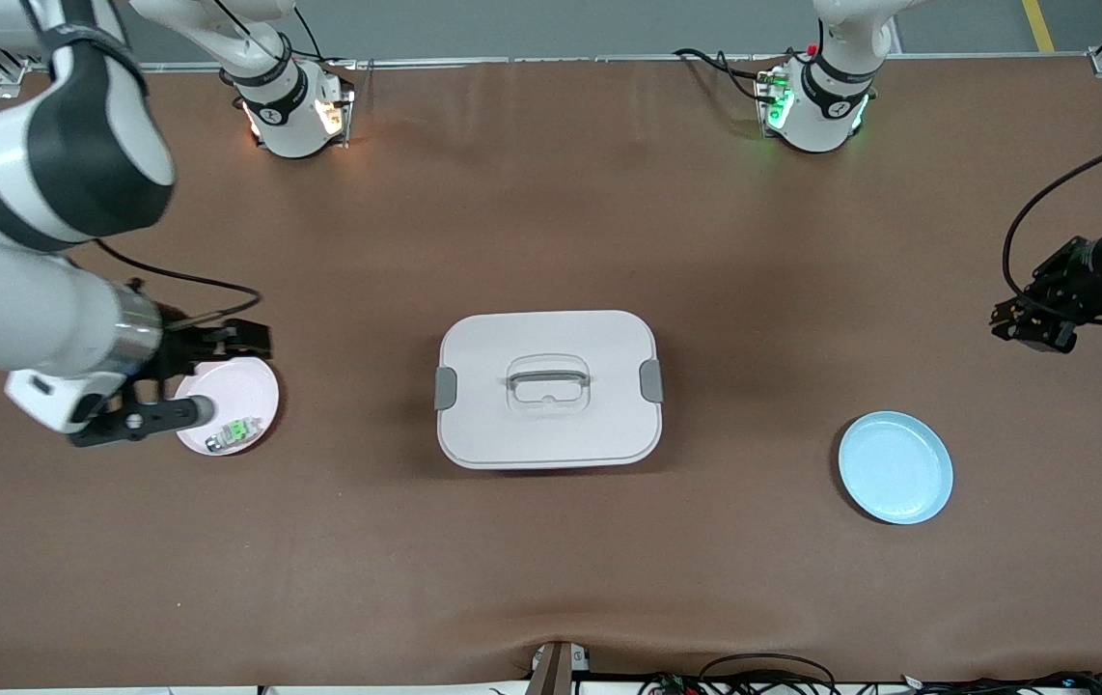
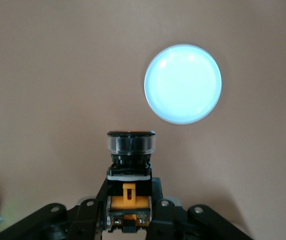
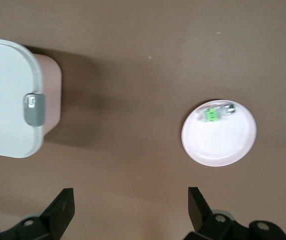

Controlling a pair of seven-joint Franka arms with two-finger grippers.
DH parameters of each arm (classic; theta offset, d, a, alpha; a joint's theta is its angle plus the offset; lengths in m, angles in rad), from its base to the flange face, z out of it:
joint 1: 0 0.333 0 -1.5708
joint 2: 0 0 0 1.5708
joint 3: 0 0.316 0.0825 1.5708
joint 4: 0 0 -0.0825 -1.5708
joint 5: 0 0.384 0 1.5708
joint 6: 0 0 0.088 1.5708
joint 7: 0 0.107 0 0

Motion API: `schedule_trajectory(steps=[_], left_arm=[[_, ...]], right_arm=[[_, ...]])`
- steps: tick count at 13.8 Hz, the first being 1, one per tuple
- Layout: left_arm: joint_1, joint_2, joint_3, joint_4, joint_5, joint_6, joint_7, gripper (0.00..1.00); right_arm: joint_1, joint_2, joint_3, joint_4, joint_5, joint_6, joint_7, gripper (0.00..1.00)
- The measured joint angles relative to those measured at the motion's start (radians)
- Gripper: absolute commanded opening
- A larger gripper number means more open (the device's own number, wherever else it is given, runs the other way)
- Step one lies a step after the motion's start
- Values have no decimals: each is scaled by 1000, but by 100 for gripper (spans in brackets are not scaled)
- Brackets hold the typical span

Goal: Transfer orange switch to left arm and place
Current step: 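Open the right gripper and withdraw it while the left gripper retreats, then carry the switch with the left gripper over the light-blue plate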

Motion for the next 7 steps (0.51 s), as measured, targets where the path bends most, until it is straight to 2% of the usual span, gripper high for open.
schedule_trajectory(steps=[3,7], left_arm=[[-8,71,-5,-12,60,99,-160,19],[-9,123,-7,-68,99,213,-203,19]], right_arm=[[-53,-34,0,0,-8,21,-17,100],[-111,-80,0,-16,-18,40,-17,100]])
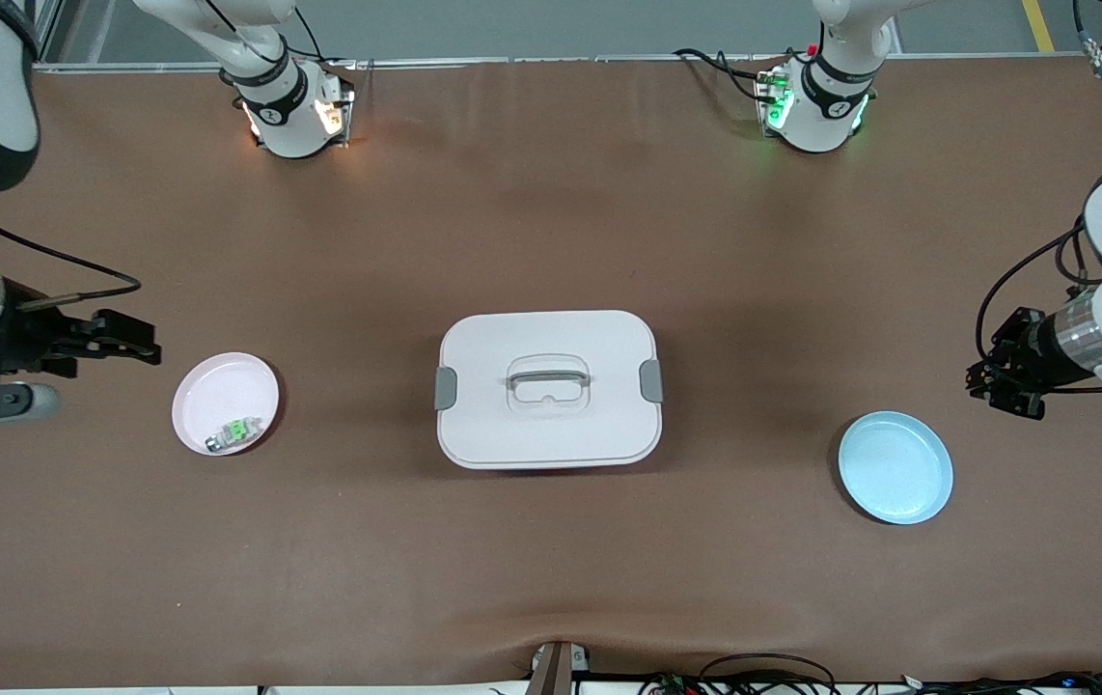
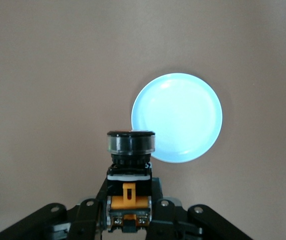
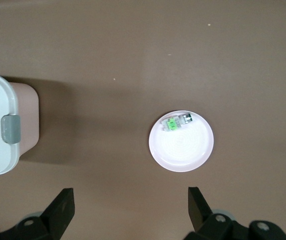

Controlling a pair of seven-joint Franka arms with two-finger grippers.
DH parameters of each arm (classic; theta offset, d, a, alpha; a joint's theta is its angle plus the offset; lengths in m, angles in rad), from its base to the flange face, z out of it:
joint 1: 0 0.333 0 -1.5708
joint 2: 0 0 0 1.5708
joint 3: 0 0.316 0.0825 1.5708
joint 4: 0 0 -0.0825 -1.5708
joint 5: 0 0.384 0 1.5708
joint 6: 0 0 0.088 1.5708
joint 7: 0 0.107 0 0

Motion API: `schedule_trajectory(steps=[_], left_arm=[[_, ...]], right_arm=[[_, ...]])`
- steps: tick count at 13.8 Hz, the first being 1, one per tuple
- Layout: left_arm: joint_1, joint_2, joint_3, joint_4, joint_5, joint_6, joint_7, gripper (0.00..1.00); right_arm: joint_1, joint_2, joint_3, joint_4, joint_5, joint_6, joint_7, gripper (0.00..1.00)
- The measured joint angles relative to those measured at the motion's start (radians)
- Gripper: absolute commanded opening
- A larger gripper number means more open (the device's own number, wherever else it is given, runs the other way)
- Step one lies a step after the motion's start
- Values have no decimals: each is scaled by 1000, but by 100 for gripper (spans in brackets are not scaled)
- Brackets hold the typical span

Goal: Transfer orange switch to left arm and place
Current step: 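Carry the switch with the left gripper over the light-blue plate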

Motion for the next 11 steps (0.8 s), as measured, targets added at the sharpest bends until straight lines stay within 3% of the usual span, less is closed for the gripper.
schedule_trajectory(steps=[4,8,11], left_arm=[[0,25,0,-106,5,167,-33,19],[0,109,0,-134,135,264,-142,19],[1,186,0,-137,168,345,-183,19]], right_arm=[[-50,-6,0,-54,0,8,-1,100],[-50,-7,6,-86,0,15,-1,100],[-51,-13,4,-84,-1,16,-1,100]])
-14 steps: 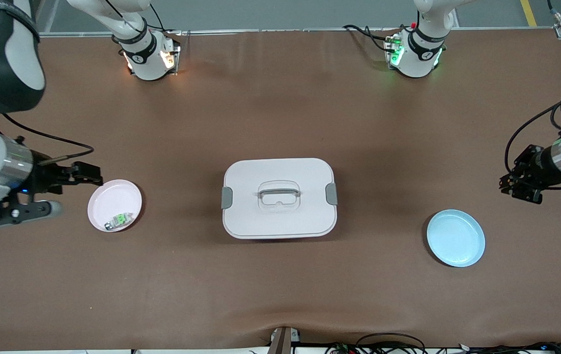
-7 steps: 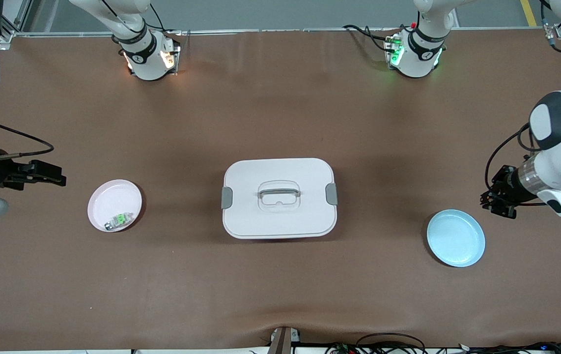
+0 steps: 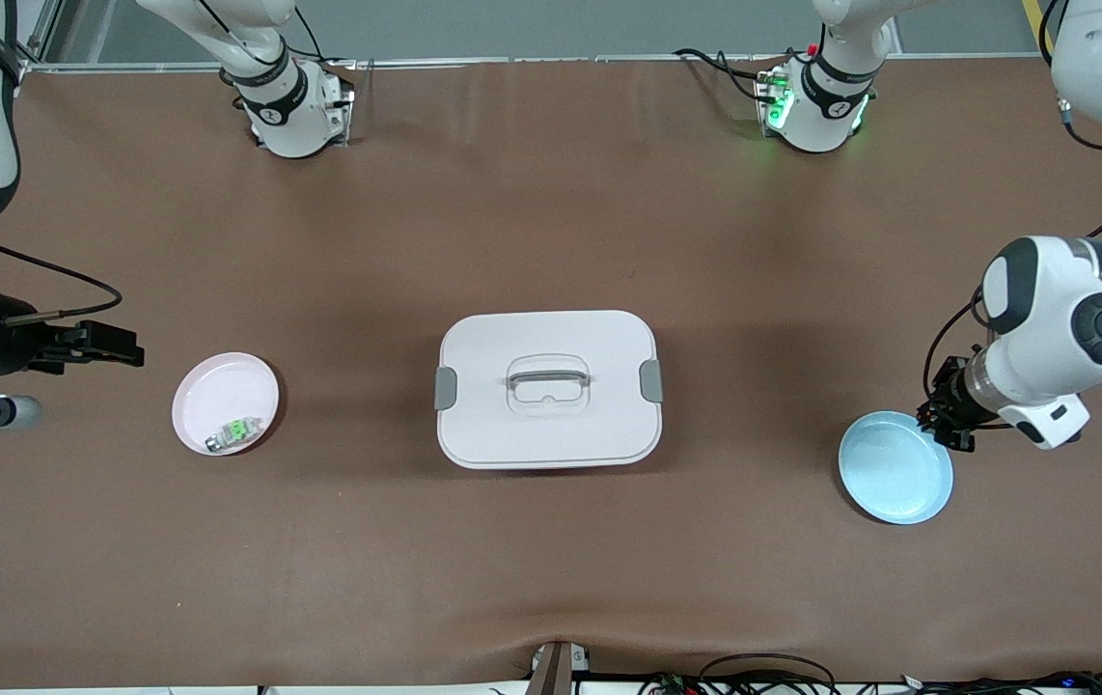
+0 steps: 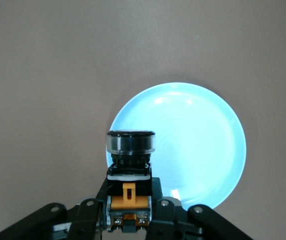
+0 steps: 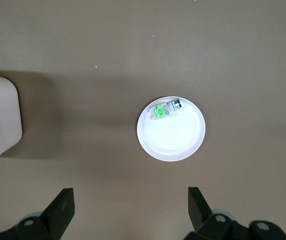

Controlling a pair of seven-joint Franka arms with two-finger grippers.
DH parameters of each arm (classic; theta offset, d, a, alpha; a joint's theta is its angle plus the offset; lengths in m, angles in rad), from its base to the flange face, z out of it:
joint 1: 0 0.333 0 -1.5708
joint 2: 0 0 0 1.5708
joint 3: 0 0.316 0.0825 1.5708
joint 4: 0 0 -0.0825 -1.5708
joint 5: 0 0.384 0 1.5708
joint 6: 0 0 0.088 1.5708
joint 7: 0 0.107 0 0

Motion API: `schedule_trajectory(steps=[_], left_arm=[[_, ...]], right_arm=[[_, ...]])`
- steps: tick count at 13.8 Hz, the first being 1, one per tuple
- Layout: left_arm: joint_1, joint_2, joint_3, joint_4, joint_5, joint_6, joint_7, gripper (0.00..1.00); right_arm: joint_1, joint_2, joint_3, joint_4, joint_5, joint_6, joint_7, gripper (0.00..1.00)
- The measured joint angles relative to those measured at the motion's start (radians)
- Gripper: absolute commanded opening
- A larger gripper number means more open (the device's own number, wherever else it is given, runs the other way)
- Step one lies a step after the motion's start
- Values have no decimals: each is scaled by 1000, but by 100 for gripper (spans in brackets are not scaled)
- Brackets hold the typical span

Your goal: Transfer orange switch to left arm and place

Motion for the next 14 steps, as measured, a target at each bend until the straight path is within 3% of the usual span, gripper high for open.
schedule_trajectory(steps=[5,14], left_arm=[[-1,57,-1,1,5,85,0,19],[-16,194,-3,67,107,159,-37,19]], right_arm=[[-15,-76,-15,2,-4,-5,80,100],[-65,-108,-16,-12,-2,-41,90,100]])
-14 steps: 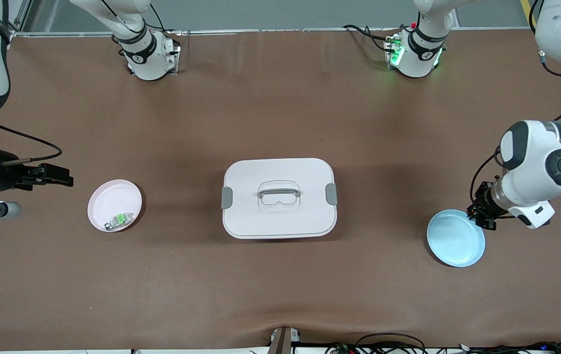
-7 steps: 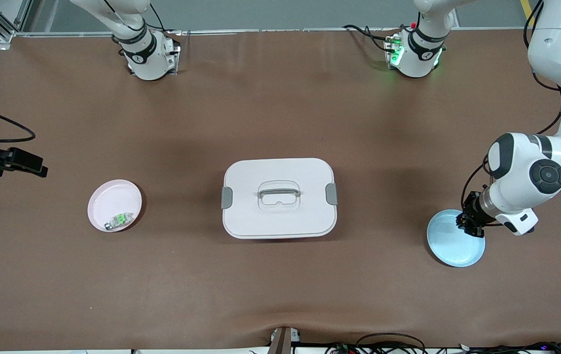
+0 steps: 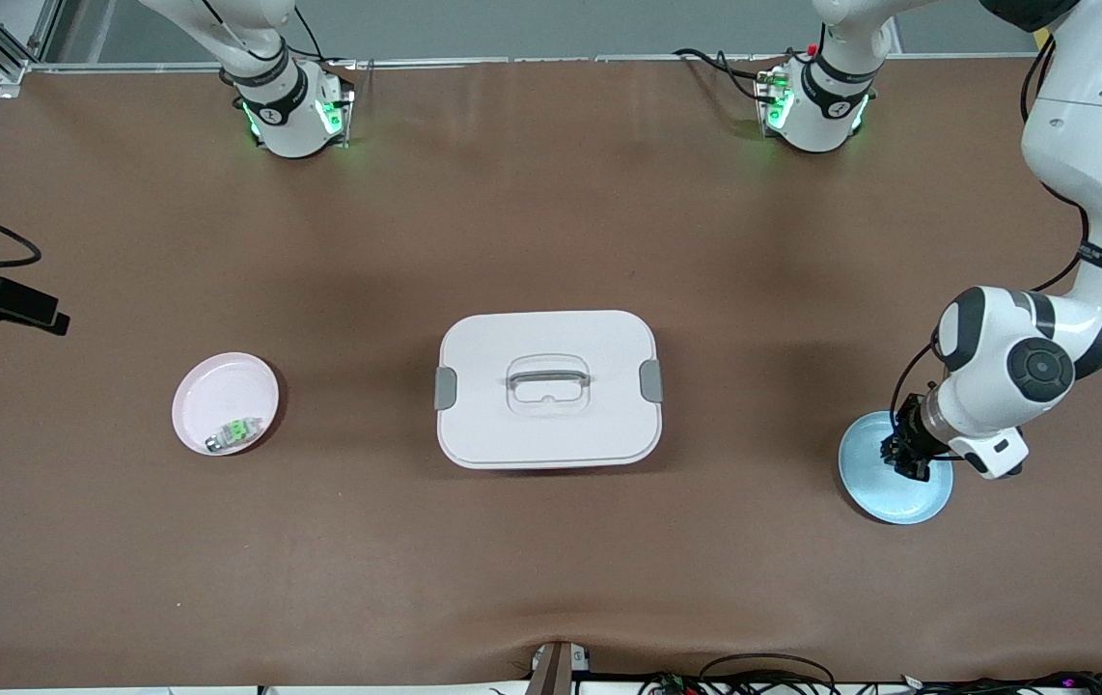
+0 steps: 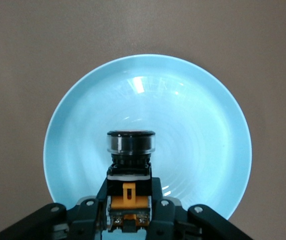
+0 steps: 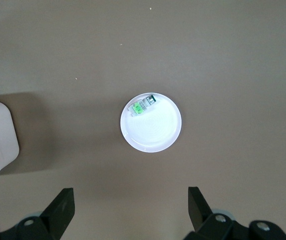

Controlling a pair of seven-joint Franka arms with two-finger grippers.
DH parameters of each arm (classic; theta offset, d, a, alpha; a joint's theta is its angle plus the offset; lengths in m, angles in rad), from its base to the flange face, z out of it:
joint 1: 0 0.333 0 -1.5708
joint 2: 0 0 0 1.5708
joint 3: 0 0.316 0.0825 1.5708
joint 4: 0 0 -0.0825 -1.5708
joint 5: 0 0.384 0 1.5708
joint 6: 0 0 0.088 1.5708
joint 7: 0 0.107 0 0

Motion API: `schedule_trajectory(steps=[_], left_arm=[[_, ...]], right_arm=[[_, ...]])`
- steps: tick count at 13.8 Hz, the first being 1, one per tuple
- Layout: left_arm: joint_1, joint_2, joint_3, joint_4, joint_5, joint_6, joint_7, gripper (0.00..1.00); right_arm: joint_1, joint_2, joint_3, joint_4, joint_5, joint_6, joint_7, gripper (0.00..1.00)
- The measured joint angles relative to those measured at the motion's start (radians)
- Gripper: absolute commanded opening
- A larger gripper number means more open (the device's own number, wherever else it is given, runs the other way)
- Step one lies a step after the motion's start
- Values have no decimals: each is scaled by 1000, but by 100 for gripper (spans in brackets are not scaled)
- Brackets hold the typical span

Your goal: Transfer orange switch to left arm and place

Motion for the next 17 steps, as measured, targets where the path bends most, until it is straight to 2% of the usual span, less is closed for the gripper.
schedule_trajectory(steps=[6,8,10,11,12,14,17], left_arm=[[-9,32,0,12,71,9,-78,22],[-9,39,0,13,71,15,-78,37],[-9,42,0,15,72,17,-78,66],[-9,42,0,15,72,18,-78,87],[-9,42,0,16,72,18,-78,100],[-9,42,0,19,72,18,-78,100],[-9,42,0,31,72,19,-78,100]], right_arm=[[-10,-15,8,-6,1,0,-4,100],[31,-33,-8,-9,0,-1,-1,100],[94,-48,-83,-26,4,-1,1,100],[127,-49,-132,-32,11,-1,0,100],[161,-49,-180,-35,19,-1,0,100],[209,-49,-242,-36,21,0,0,100],[220,-61,-262,-36,54,1,1,100]])
